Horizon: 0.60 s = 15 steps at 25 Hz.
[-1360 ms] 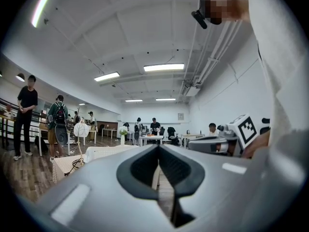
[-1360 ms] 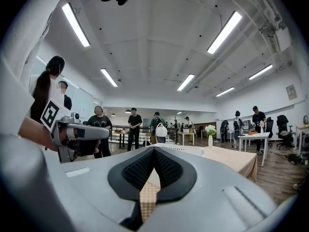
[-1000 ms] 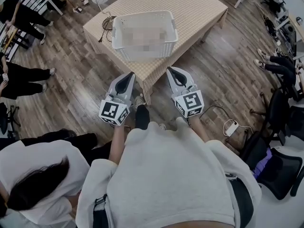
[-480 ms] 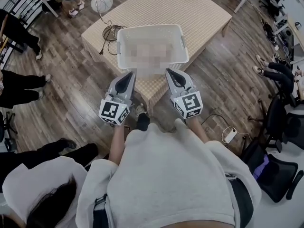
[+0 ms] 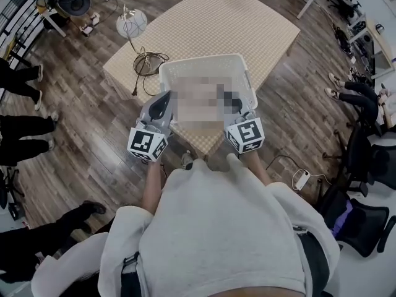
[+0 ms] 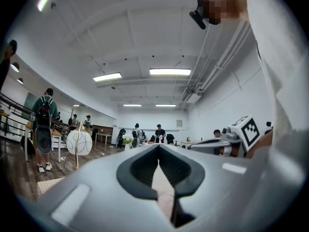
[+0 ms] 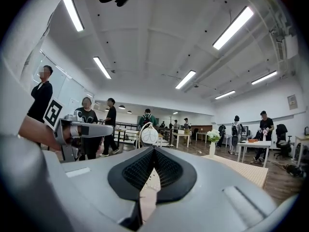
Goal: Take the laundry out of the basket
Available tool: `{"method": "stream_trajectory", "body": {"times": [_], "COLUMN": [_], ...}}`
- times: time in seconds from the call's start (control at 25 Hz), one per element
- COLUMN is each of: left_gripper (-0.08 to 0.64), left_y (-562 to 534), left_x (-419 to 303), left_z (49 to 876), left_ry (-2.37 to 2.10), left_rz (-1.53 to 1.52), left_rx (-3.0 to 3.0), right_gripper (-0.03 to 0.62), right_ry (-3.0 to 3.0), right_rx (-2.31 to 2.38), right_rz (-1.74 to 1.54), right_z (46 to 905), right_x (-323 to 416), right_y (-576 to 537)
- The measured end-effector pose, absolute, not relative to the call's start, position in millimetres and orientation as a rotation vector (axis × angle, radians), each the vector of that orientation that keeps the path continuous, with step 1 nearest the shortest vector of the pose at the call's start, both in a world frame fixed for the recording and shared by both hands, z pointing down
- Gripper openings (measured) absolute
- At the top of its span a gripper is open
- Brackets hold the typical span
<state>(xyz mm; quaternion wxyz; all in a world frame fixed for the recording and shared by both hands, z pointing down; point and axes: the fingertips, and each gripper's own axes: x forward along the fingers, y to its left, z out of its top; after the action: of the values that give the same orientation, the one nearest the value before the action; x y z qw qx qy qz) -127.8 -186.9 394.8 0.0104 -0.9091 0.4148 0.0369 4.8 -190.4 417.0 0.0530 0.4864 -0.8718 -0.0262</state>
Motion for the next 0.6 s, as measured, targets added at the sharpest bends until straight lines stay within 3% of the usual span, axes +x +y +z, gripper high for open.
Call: {"method": "stream_trajectory", "body": {"times": [0.6], "left_gripper": [0.006], "left_y": [-267], "left_x": [-126], "left_z": [405], "left_ry": [1.15], "left_rz": [0.114], "left_rx": [-2.931], "right_gripper": [-0.002], "right_ry": [-2.558], "right_rx": [1.605], "right_rz": [-0.035], "right_z": [424], "right_x": [5], "right_y": [-251]}}
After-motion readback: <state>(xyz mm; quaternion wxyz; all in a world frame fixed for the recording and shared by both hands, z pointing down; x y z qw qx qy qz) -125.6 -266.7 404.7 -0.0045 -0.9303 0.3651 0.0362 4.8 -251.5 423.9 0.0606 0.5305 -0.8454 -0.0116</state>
